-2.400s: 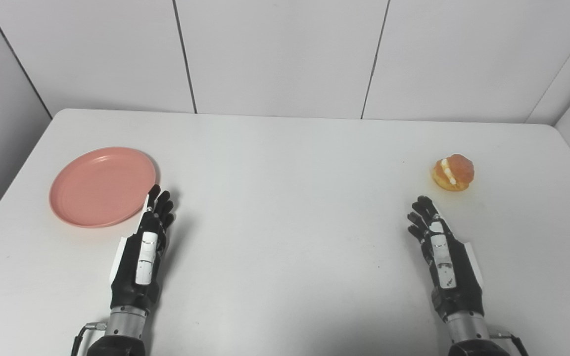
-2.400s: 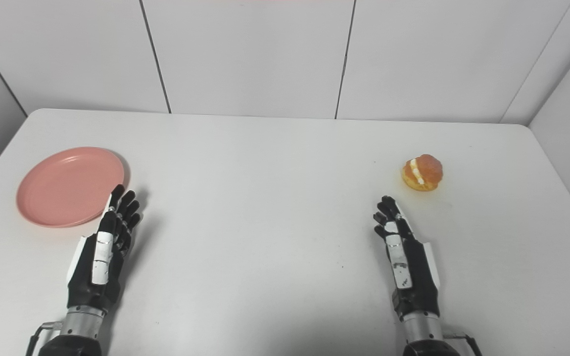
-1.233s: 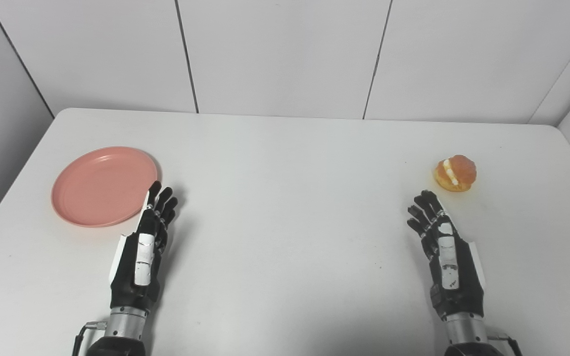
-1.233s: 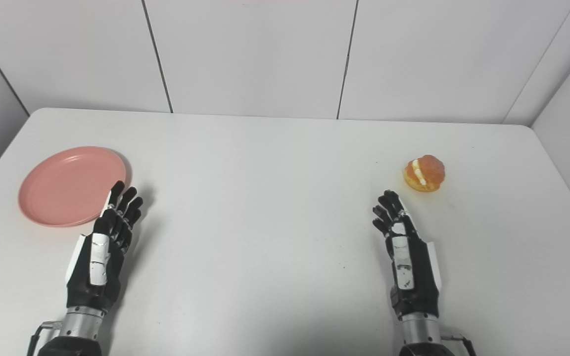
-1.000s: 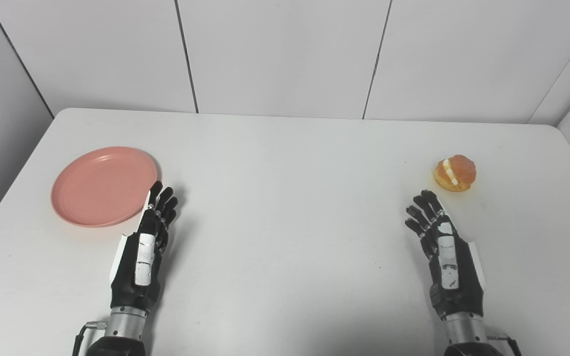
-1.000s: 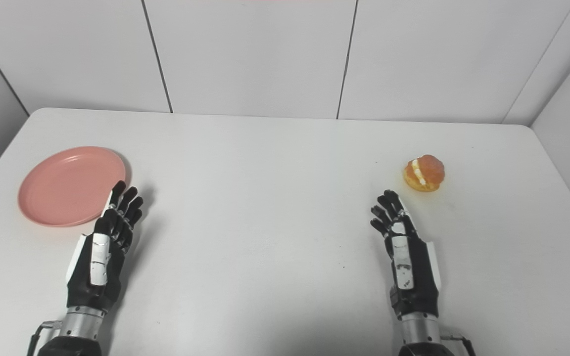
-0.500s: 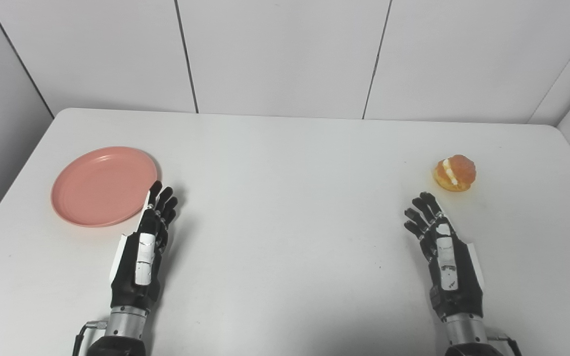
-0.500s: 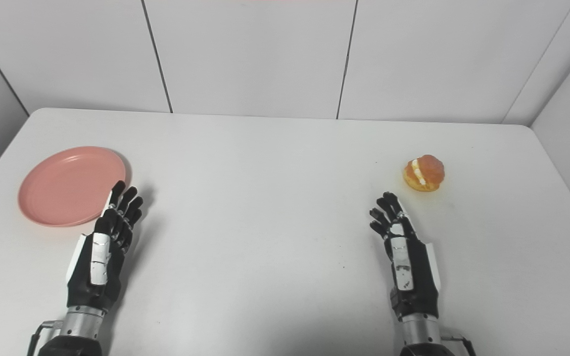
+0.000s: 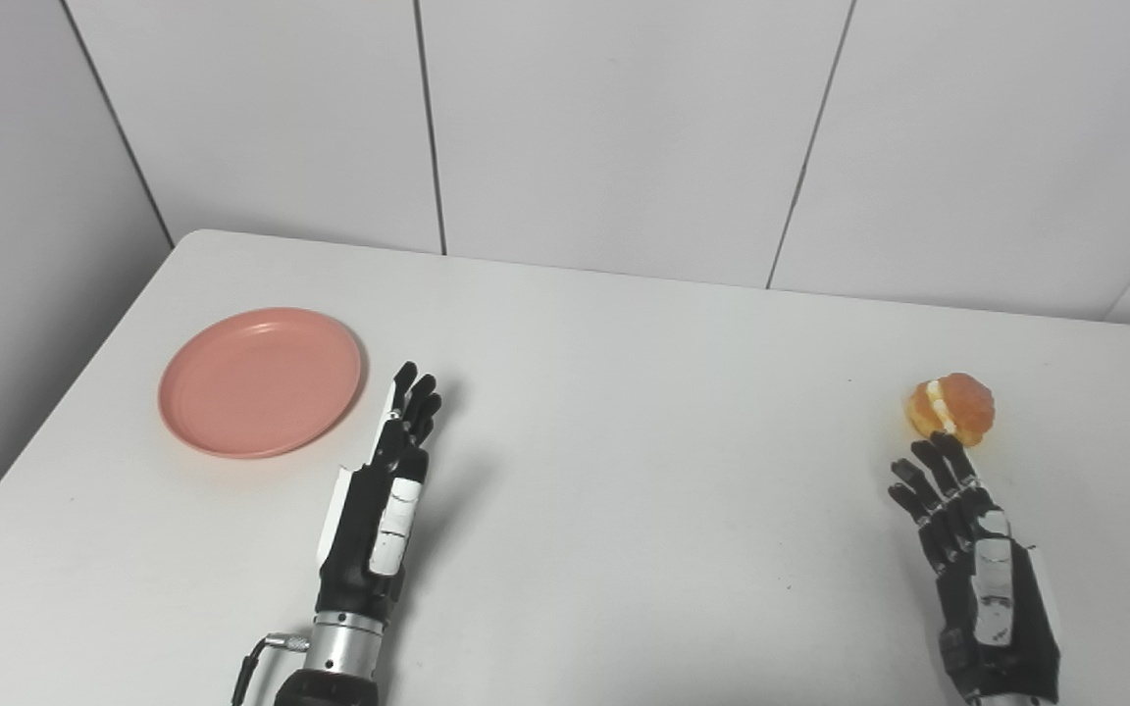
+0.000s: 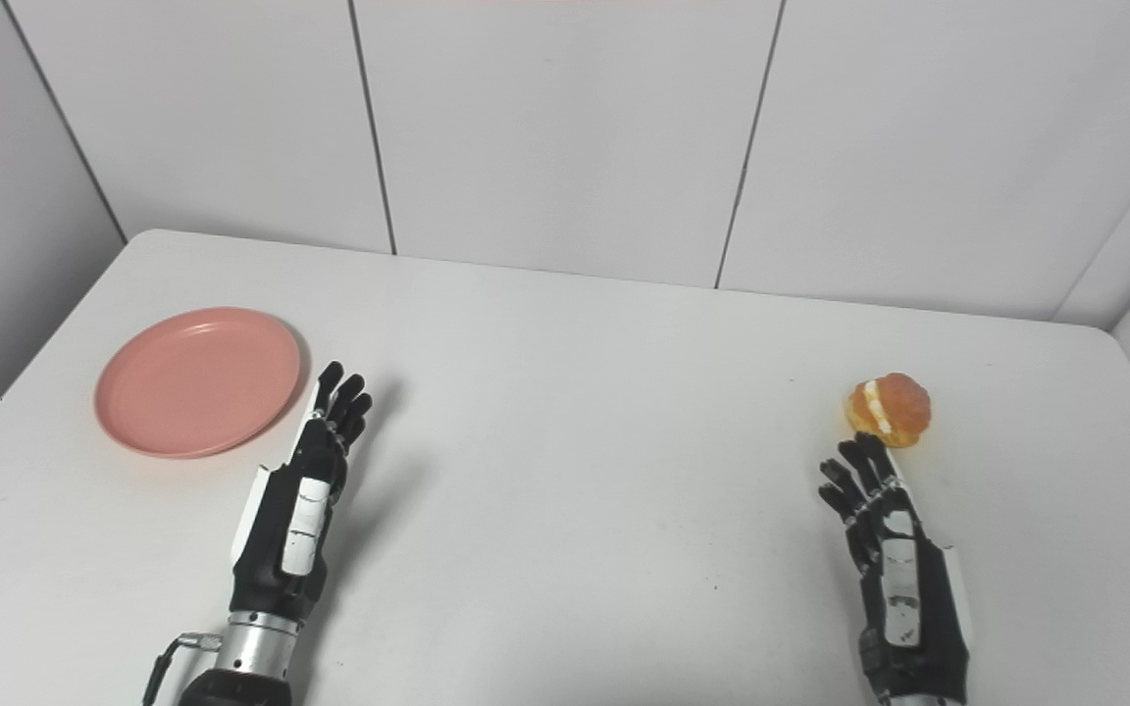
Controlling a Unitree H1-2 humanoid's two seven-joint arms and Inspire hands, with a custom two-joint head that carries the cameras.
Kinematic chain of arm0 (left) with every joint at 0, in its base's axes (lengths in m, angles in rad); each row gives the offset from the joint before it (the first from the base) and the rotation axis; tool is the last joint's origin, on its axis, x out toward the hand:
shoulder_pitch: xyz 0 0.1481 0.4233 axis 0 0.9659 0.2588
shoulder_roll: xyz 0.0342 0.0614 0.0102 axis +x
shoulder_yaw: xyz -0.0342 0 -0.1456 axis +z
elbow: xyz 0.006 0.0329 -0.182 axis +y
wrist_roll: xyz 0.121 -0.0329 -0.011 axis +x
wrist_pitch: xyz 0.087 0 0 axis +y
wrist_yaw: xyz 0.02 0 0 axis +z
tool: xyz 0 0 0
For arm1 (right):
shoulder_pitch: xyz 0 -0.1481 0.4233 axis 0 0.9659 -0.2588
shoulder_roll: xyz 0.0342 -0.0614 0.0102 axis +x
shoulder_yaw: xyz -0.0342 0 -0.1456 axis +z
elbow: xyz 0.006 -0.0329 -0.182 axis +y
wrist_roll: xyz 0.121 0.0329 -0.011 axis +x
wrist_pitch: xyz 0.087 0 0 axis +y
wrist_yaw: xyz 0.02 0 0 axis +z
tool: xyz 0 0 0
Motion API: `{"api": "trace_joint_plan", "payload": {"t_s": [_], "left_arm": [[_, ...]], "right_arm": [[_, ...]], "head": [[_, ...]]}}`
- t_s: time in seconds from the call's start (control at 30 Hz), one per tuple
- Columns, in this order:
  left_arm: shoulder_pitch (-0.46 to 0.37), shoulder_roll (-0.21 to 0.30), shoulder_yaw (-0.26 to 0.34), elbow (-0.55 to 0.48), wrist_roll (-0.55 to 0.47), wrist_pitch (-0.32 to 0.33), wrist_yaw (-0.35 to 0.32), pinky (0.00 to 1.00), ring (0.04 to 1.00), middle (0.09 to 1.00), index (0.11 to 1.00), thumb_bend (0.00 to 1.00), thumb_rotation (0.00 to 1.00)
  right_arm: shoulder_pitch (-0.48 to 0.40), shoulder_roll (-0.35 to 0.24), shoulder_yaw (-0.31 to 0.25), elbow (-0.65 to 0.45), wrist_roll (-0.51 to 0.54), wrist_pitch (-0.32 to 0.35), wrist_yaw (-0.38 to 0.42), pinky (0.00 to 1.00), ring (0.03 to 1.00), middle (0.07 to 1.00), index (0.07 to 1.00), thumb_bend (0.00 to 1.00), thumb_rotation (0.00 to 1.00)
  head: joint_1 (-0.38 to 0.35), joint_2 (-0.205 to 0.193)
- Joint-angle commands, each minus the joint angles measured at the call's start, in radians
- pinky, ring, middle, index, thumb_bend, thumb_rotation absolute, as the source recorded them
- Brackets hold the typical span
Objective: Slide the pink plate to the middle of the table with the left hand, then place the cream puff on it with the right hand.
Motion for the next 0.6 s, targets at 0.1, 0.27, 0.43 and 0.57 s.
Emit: {"api": "trace_joint_plan", "payload": {"t_s": [0.1, 0.27, 0.43, 0.57], "left_arm": [[0.015, -0.041, -0.029, 0.043, 0.022, -0.031, 0.030, 1.00, 0.994, 1.000, 1.000, 0.80, 1.00], [0.010, -0.049, -0.045, 0.064, 0.058, -0.054, 0.052, 1.00, 0.999, 1.000, 1.000, 0.75, 1.00], [0.004, -0.056, -0.050, 0.094, 0.086, -0.081, 0.074, 1.00, 0.983, 0.992, 1.000, 0.72, 1.00], [0.000, -0.064, -0.049, 0.122, 0.104, -0.110, 0.097, 1.00, 0.965, 0.976, 0.991, 0.71, 1.00]], "right_arm": [[0.025, -0.029, -0.020, 0.074, 0.038, -0.058, 0.049, 0.90, 0.889, 0.929, 0.920, 0.90, 0.97], [0.019, -0.045, -0.030, 0.104, 0.059, -0.069, 0.077, 0.91, 0.890, 0.929, 0.929, 0.89, 0.97], [0.014, -0.053, -0.038, 0.133, 0.077, -0.078, 0.102, 0.91, 0.886, 0.929, 0.929, 0.87, 0.97], [0.007, -0.058, -0.041, 0.155, 0.078, -0.086, 0.112, 0.91, 0.885, 0.932, 0.929, 0.87, 0.98]], "head": [[0.031, -0.012], [0.064, -0.030], [0.084, -0.048], [0.092, -0.062]]}}
